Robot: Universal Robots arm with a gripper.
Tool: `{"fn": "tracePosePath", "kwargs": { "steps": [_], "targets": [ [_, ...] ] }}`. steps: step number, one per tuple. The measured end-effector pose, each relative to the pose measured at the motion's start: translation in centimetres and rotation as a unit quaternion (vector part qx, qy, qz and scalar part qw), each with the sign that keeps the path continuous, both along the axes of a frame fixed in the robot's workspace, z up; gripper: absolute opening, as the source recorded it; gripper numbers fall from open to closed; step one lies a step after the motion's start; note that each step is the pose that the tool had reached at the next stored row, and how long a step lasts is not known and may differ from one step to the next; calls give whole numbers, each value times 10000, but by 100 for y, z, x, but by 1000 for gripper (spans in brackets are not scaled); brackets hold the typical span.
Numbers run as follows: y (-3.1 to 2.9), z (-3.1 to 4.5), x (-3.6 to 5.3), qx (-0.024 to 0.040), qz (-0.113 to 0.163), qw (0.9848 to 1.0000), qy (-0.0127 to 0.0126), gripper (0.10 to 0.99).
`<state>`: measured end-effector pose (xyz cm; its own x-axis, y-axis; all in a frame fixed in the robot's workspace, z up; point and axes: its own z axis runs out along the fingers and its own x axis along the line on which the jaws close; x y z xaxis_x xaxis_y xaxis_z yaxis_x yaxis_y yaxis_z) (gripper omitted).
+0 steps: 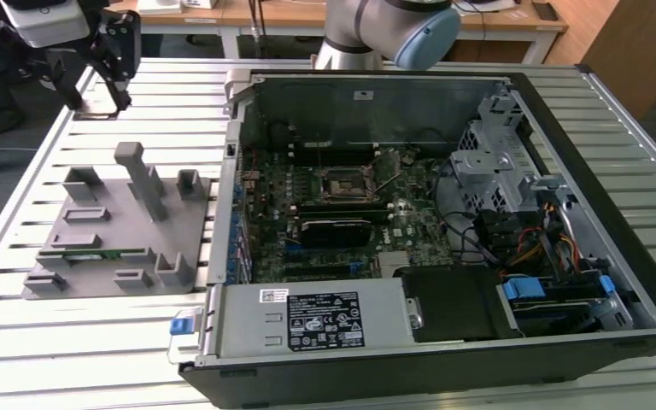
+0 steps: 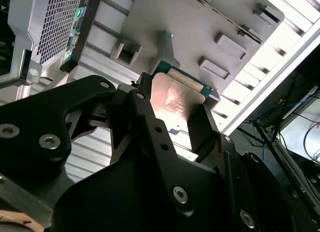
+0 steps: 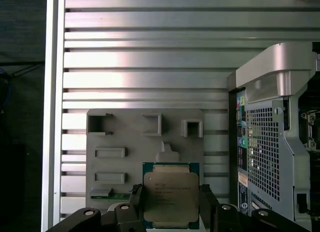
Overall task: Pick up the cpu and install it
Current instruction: 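Pick up the cpu and move it towards the insertion slot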
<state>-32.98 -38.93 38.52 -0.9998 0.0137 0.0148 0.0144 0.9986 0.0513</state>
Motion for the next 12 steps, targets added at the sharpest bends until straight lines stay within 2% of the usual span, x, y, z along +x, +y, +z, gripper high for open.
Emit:
{"fn": "tracePosePath", "kwargs": {
  "steps": [12],
  "targets": [
    [0,0,119,0,0,10000,0,533]
  ]
}}
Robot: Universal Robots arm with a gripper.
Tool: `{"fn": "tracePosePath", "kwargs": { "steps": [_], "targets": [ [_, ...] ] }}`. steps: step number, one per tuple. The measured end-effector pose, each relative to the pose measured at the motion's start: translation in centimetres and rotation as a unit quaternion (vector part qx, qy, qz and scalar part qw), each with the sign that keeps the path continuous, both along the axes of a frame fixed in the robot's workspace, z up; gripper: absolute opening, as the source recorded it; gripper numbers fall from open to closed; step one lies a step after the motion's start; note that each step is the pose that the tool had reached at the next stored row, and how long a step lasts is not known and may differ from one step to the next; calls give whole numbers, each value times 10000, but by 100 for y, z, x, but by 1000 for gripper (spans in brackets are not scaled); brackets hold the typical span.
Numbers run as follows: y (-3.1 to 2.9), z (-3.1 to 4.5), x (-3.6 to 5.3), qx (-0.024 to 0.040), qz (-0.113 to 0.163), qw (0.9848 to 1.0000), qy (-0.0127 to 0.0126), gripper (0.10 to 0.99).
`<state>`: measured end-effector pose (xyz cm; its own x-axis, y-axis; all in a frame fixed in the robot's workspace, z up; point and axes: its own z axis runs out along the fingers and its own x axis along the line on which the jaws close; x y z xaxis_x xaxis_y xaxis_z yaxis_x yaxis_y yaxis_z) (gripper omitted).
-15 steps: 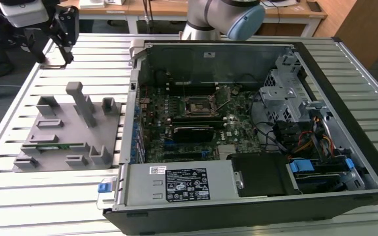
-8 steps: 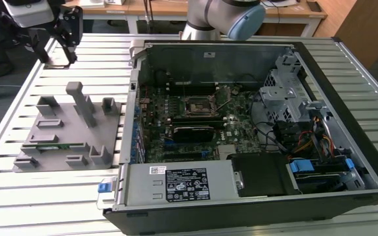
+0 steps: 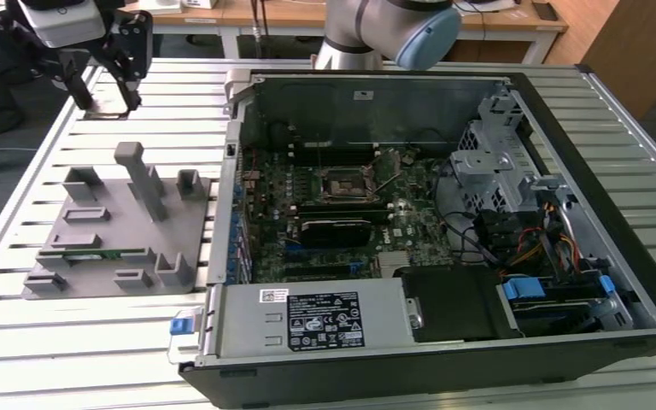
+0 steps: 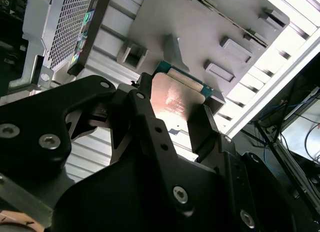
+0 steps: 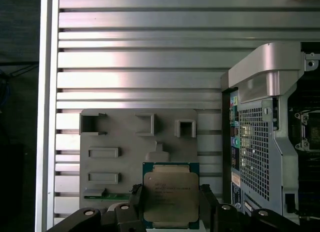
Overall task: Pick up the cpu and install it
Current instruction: 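Pick up the cpu and move it towards the insertion slot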
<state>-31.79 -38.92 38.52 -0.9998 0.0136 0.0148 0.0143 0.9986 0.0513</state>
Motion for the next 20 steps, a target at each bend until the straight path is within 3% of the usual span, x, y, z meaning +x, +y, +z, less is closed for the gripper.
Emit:
{"fn": "tracePosePath", "kwargs": {
  "steps": [20],
  "targets": [
    [0,0,213,0,0,10000,0,533]
  ]
}}
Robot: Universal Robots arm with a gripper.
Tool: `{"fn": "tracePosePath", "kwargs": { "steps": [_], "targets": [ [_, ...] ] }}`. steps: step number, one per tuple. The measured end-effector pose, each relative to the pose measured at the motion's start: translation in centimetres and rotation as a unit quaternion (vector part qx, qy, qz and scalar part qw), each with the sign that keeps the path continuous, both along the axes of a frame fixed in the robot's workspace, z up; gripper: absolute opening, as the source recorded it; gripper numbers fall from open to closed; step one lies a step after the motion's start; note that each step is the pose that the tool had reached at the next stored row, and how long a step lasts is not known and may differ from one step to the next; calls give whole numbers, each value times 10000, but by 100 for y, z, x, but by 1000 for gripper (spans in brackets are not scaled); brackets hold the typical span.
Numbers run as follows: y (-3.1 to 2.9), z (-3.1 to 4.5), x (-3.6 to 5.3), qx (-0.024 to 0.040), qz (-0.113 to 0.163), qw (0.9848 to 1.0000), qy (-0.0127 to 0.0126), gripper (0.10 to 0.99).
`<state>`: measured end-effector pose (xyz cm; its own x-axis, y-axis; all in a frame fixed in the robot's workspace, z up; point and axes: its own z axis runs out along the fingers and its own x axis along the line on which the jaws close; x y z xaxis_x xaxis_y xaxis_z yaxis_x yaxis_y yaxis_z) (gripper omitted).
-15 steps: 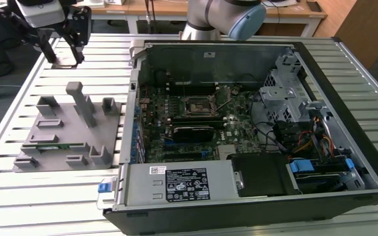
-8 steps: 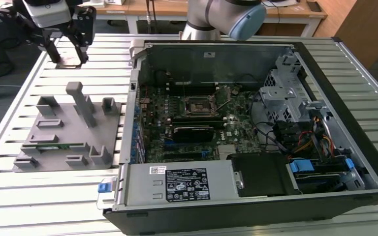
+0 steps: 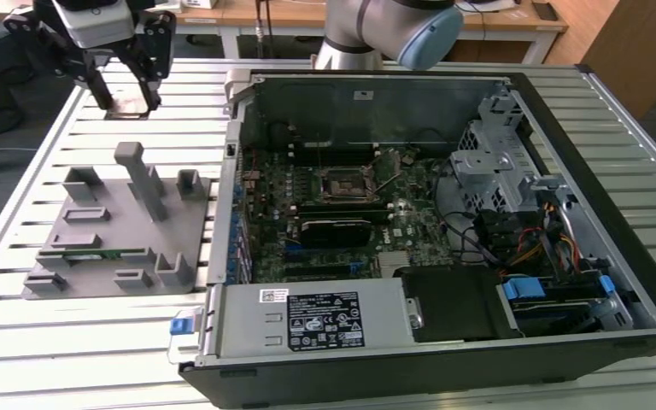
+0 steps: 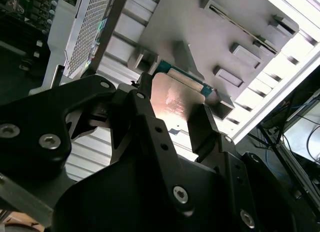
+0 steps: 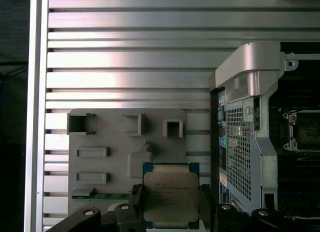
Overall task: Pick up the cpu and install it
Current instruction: 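Pick up the cpu and move it towards the insertion slot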
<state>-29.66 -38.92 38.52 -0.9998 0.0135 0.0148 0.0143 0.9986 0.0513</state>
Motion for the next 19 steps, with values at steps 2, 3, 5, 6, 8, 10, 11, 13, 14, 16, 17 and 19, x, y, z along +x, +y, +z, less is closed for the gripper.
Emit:
{"fn": "tracePosePath", "kwargs": {
  "steps": [2,3,5,6,8,10,11,13,14,16,17,19],
  "targets": [
    [0,0,22,0,0,10000,0,533],
    [0,0,32,0,0,10000,0,533],
    [0,0,52,0,0,10000,0,533],
    [0,0,62,0,0,10000,0,533],
    [0,0,82,0,0,10000,0,533],
    [0,0,100,0,0,10000,0,533],
    [0,0,109,0,0,10000,0,533],
    [0,0,128,0,0,10000,0,533],
    [0,0,137,0,0,10000,0,533],
    [1,0,155,0,0,10000,0,533],
    [1,0,165,0,0,10000,0,533],
    [0,0,186,0,1,10000,0,533]
  ]
}}
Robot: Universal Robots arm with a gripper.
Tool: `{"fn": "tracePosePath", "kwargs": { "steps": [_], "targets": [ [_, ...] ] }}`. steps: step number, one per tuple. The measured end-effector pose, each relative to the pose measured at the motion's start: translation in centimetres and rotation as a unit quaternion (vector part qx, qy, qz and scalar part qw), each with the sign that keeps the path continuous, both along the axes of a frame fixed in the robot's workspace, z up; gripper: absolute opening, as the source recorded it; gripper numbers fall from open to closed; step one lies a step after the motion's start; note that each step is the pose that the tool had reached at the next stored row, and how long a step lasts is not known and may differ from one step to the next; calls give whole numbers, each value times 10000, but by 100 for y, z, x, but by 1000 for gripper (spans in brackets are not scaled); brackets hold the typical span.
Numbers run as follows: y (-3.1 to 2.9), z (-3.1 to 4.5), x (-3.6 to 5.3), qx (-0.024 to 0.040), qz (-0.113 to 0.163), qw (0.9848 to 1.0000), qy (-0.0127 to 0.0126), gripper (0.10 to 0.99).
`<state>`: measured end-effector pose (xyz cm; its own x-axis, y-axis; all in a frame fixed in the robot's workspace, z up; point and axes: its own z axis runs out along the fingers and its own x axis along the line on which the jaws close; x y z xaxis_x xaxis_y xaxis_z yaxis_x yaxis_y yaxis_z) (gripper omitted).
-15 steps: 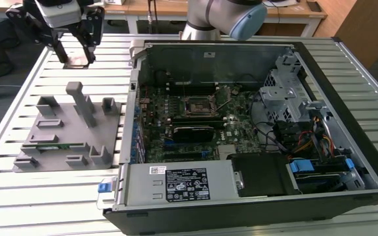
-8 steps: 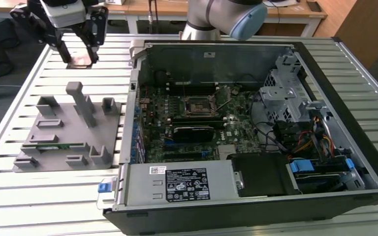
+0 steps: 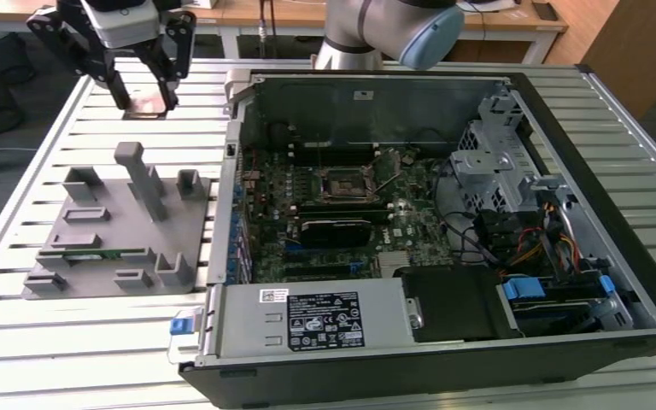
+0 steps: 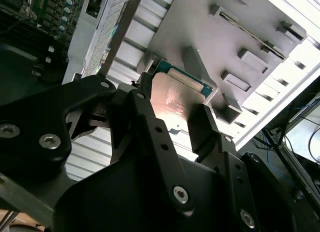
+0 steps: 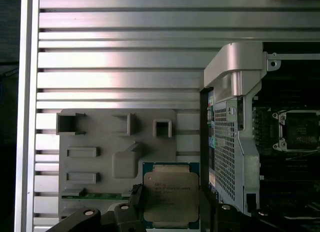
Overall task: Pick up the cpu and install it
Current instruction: 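Pick up the cpu and move it towards the insertion slot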
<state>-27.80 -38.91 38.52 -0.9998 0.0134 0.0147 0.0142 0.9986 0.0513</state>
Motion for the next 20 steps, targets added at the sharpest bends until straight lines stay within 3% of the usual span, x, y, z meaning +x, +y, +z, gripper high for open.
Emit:
{"fn": "tracePosePath", "kwargs": {
  "steps": [20],
  "targets": [
    [0,0,186,0,0,10000,0,533]
  ]
}}
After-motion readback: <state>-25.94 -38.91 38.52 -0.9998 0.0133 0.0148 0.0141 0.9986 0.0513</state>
